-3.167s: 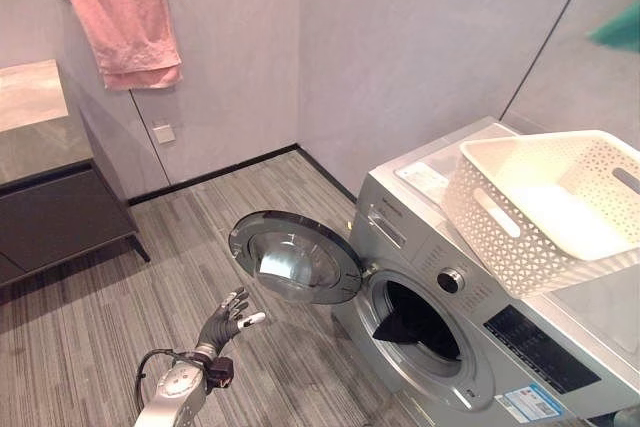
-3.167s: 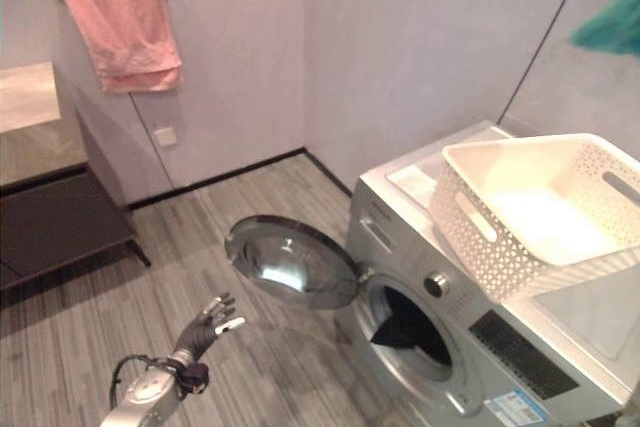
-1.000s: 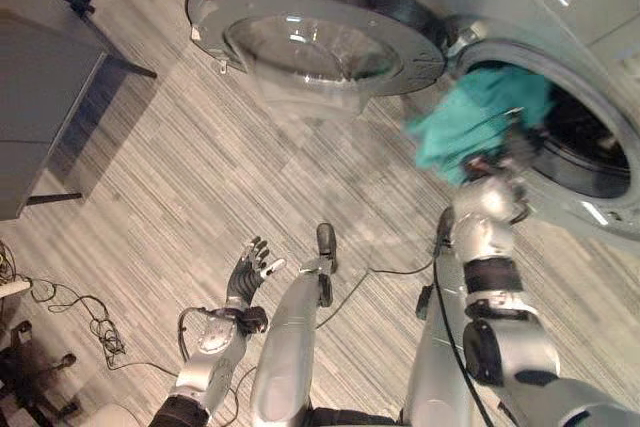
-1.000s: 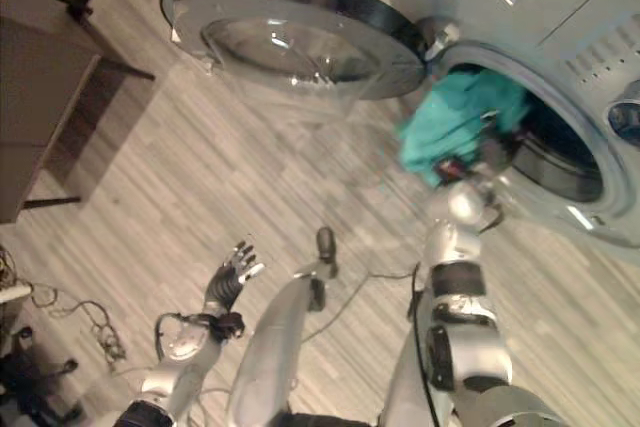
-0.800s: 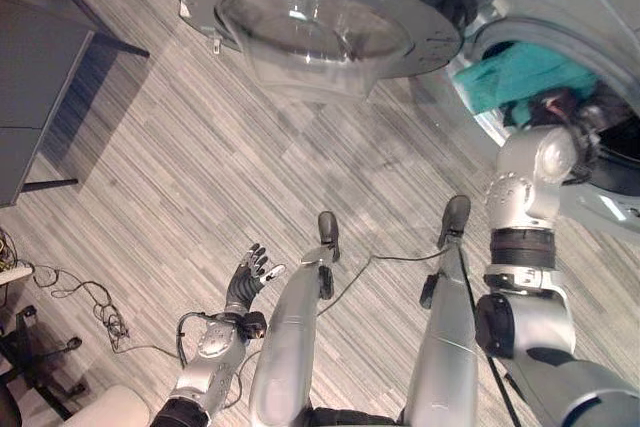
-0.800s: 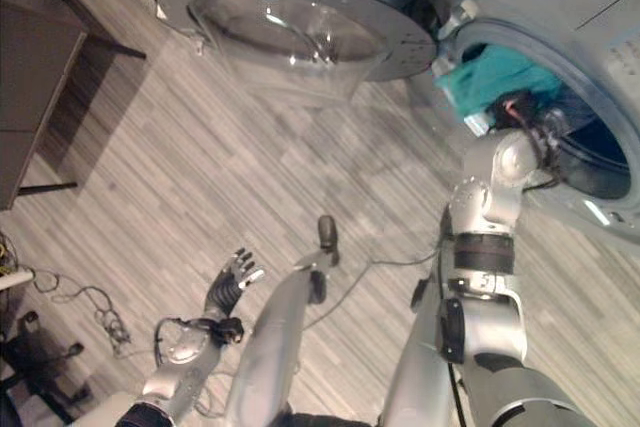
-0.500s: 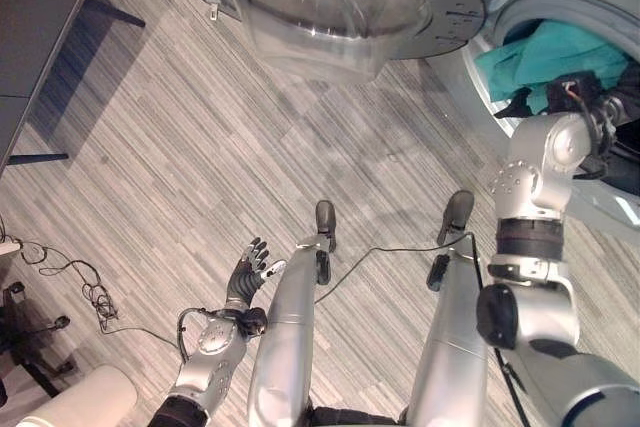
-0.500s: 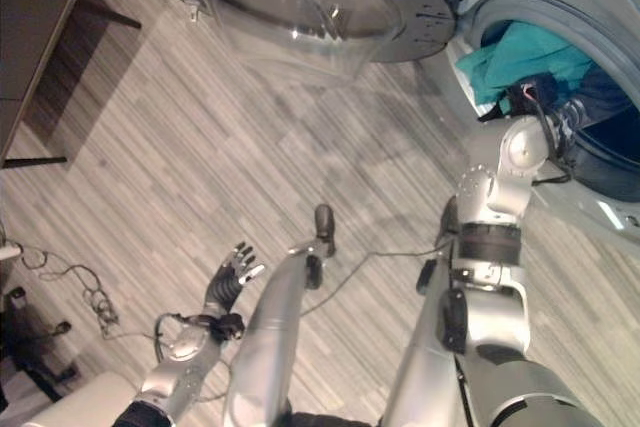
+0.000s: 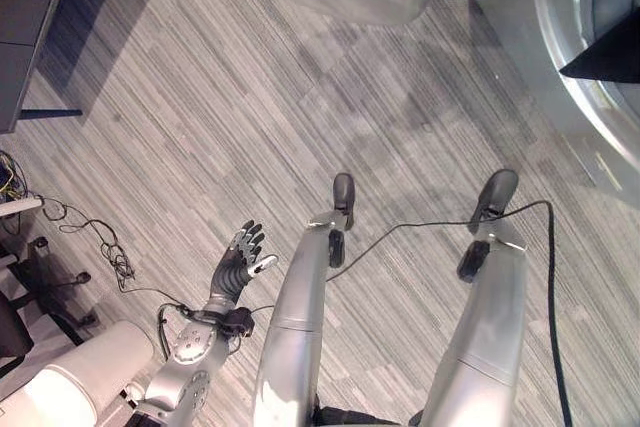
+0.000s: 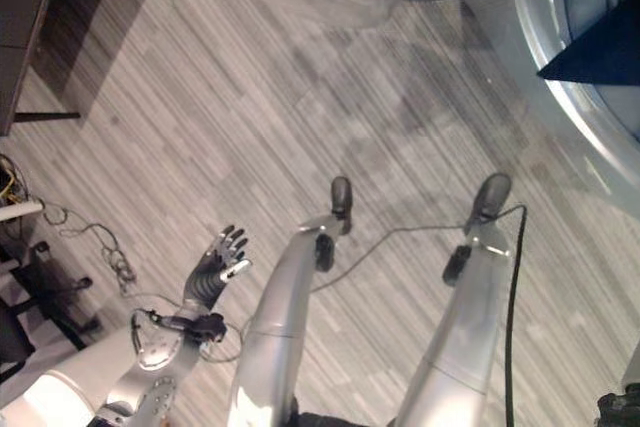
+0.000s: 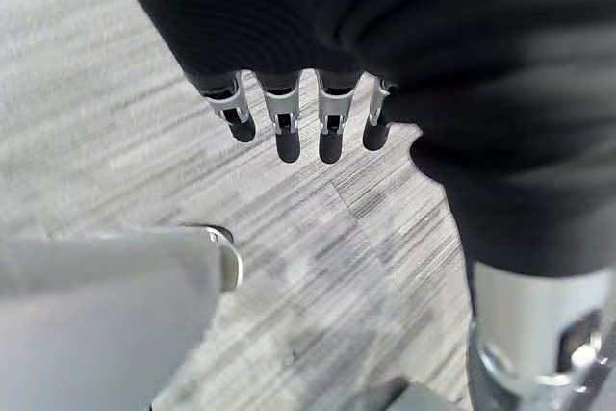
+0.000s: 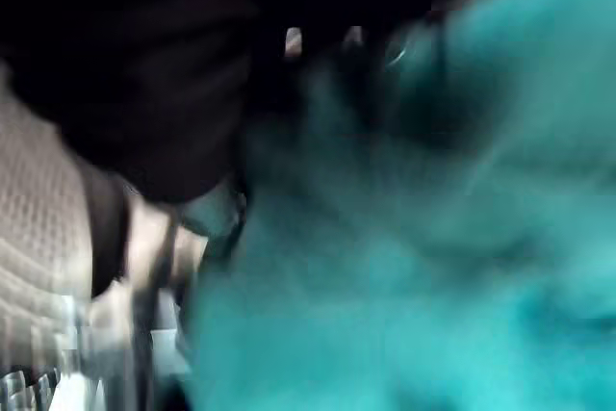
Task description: Grab the laundry basket,head to the washer,open it,put in the laundry and shut it.
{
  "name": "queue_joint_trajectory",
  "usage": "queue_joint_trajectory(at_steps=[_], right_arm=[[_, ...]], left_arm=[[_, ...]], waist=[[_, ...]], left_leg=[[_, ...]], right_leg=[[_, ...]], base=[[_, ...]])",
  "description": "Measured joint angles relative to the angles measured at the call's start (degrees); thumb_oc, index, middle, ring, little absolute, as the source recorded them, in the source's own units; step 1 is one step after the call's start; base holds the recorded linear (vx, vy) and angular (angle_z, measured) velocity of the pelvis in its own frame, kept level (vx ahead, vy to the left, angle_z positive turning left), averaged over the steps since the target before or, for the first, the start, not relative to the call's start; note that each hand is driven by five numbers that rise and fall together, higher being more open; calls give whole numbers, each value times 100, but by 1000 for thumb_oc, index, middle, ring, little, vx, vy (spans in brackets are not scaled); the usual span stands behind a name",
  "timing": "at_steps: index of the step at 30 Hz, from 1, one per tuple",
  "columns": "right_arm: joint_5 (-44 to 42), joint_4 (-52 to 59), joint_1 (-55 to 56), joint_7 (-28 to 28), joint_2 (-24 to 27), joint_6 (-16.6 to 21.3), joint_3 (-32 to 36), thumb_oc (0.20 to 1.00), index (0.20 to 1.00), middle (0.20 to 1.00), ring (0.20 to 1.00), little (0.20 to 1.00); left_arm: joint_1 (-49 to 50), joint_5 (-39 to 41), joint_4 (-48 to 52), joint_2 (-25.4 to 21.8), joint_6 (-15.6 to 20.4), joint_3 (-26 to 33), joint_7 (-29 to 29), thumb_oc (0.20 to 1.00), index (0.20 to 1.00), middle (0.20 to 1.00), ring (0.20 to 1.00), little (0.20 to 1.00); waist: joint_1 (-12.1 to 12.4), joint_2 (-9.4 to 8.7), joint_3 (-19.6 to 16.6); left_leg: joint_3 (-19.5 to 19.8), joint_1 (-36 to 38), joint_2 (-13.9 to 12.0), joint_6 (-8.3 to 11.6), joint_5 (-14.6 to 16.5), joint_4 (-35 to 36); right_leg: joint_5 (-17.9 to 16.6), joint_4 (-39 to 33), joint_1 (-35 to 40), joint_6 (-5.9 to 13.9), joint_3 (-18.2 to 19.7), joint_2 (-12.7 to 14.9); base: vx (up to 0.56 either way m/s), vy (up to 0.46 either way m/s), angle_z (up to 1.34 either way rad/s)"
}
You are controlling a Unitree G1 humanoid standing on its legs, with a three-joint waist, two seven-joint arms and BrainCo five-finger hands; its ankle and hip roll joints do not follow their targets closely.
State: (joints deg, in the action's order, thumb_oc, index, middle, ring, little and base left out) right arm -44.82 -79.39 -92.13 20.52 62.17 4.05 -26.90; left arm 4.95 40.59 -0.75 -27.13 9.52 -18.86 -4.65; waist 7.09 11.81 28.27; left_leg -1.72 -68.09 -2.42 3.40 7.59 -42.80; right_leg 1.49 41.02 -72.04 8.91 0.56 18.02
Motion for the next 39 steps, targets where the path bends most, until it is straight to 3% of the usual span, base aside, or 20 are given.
queue_joint_trajectory(at_steps=[2,5,6,8,9,12,16,19,21,25,27,29,31,32,34,36,39], right_arm=[[8,379,628,-341,-89,-1,377,1000,1000,1000,1000,1000],[-164,1906,2276,-331,-845,280,1778,1000,1000,1000,1000,1000],[-161,2163,2498,-349,-1009,356,1794,1000,1000,1000,1000,1000],[-160,3834,3766,-353,-1589,813,2579,1000,1000,1000,1000,1000],[-163,4371,4325,-438,-2200,1251,2846,1000,1000,1000,1000,1000],[-286,4343,4533,-446,-2742,1483,2853,1000,1000,1000,1000,1000],[-99,5431,5273,-316,-3925,2007,3276,1000,1000,1000,1000,1000],[435,5821,6339,-250,-4508,1938,2746,1000,1000,1000,1000,1000],[976,5947,7040,-238,-4724,1795,2428,1000,1000,1000,1000,1000],[1816,6137,8094,-533,-4579,1313,1607,1000,1000,1000,1000,1000],[2108,6042,8426,-1053,-4555,1018,1533,1000,1000,1000,1000,1000],[2142,5990,8549,-1289,-4563,961,1492,1000,1000,1000,1000,1000],[2146,5892,8713,-1537,-4487,823,1505,1000,1000,1000,1000,1000],[2156,5791,9011,-1788,-4473,640,1466,1000,1000,1000,1000,1000],[2151,5751,9478,-1989,-4539,598,1472,1000,1000,1000,1000,1000],[2142,5699,9833,-2112,-4636,506,1582,1000,1000,1000,1000,1000],[2140,5508,10380,-2218,-4678,342,1635,1000,1000,1000,1000,1000]], left_arm=[[-3,130,-4,-129,-3,15,78,1000,1000,1000,1000,1000],[-3,208,-124,-185,-32,81,113,1000,1000,1000,1000,1000],[-56,206,-202,-188,-57,75,126,1000,1000,1000,1000,1000],[-31,198,-387,-30,-27,197,187,1000,1000,1000,1000,1000],[-66,195,-656,34,-9,238,229,1000,1000,1000,1000,1000],[-90,153,-912,61,-4,205,278,1000,1000,1000,1000,1000],[-246,-17,-1179,345,24,234,235,1000,1000,1000,1000,1000],[-287,-126,-1180,516,2,256,206,1000,1000,1000,1000,1000],[-275,-269,-1187,495,26,318,182,1000,1000,1000,1000,1000],[-317,-527,-1557,519,28,720,218,1000,1000,1000,1000,1000],[-492,-840,-2156,463,18,780,250,1000,1000,1000,1000,1000],[-399,-1008,-2316,457,19,871,259,1000,1000,1000,1000,1000],[-560,-1221,-2796,488,-20,868,276,1000,1000,1000,1000,1000],[-616,-1381,-3459,619,-65,952,266,1000,1000,1000,1000,1000],[-431,-1467,-3764,628,-82,988,280,1000,1000,1000,1000,1000],[-454,-1480,-4316,743,-153,1133,261,1000,1000,1000,1000,1000],[-246,-1651,-4580,755,-219,1151,263,1000,1000,1000,1000,1000]], waist=[[-34,-50,2],[-231,-167,51],[-271,-175,56],[-353,-180,59],[-452,-190,66],[-513,-190,65],[-508,-218,82],[-613,-294,111],[-714,-442,106],[-841,-818,-18],[-892,-1040,-80],[-944,-1190,-293],[-944,-1247,-288],[-916,-1280,-398],[-979,-1392,-956],[-975,-1475,-1133],[-1138,-1643,-1710]], left_leg=[[50,9,-18,19,-7,5],[59,158,-110,10,-1,107],[4,238,-125,13,-7,178],[-54,479,-166,-18,20,323],[-34,735,-175,26,-42,529],[-52,1088,-197,52,-59,788],[-37,1497,-173,126,-258,1230],[-53,2028,-250,91,-209,1466],[-103,2369,-245,125,-239,1506],[-279,2934,-386,50,-136,1603],[-357,3540,-412,34,-11,1580],[-441,3765,-435,29,96,1586],[-503,4314,-452,-6,161,1593],[-550,4974,-449,-10,244,1710],[-630,5281,-484,-15,356,1853],[-706,5767,-477,8,318,2115],[-730,5946,-490,86,280,2315]], right_leg=[[9,-24,53,-51,-76,-12],[-80,-297,294,-47,-153,-113],[-154,-387,357,-38,-135,-130],[-167,-588,599,-50,-123,-191],[-248,-788,868,-33,-200,-197],[-246,-982,1194,-34,-254,-214],[-427,-1317,1546,-115,-336,-260],[-397,-1663,2162,-84,-424,-297],[-575,-1906,2532,-93,-416,-340],[-675,-2378,3187,-97,-375,-411],[-713,-2648,3849,-57,-334,-486],[-700,-2799,4069,-35,-275,-490],[-709,-2951,4671,-38,-279,-510],[-740,-3076,5273,50,-282,-478],[-629,-3273,5609,106,-285,-476],[-660,-3470,6054,79,-283,-482],[-666,-3558,6123,75,-290,-514]], base=[[-19,-3,-1],[-35,-1,-13],[-74,-9,-26],[-79,13,-17],[-54,36,-3],[-38,31,-1],[-94,68,0],[-52,72,-6],[-15,87,-19],[39,89,-23],[130,107,-29],[243,109,-24],[188,80,-15],[189,71,-18],[193,53,-19],[89,14,-12],[183,44,-6]])
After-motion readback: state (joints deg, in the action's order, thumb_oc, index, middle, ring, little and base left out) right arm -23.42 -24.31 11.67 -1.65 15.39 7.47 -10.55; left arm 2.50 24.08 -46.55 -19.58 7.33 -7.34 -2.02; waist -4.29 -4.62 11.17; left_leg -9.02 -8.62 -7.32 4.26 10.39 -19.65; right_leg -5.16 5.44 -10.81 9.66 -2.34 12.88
